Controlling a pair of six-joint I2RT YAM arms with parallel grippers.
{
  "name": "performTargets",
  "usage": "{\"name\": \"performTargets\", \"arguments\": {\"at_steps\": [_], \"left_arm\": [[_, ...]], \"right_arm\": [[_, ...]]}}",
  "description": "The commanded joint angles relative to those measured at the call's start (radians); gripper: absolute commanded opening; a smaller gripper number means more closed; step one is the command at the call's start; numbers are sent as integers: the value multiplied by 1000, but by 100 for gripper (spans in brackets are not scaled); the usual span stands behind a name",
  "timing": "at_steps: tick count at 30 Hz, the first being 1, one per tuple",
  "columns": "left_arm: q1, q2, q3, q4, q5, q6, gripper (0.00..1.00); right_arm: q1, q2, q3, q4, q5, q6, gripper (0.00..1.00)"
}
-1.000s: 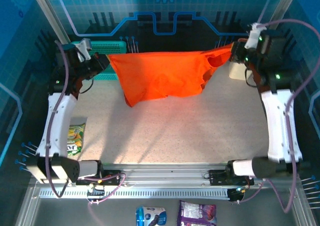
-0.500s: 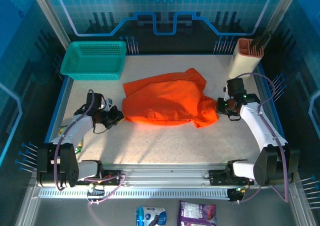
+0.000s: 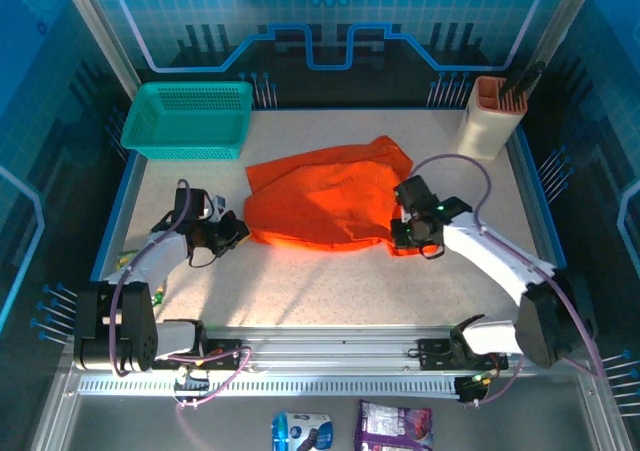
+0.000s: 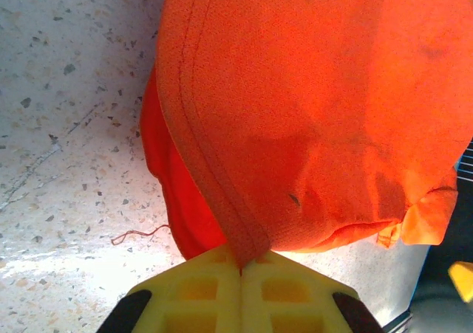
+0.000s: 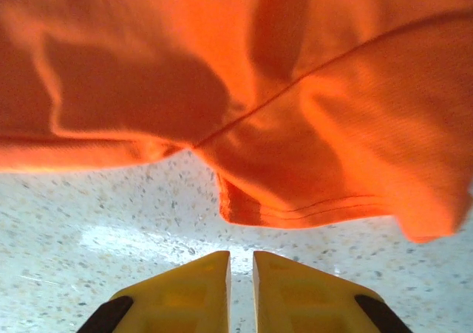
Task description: Fold the inside-out t-shirt
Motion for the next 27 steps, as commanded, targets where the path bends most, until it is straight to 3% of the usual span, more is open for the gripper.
{"name": "performTargets", "arguments": {"at_steps": [1,14,16,20,27], "left_arm": [[-5,16,13,20,18,1,0],[-5,5,25,9,5,4,0],[-5,3,28,5,4,3,0],[-5,-2,50,-6,0,1,0],[-5,-45,132,-121,-104,43,0]], "right_arm": [[30,86,-15,57,24,27,14],[42,289,13,127,4,-20,21],[42,300,15,121,5,-25,18],[51,258,36,55,28,-28,0],[126,76,91,-183,3,-24,0]]}}
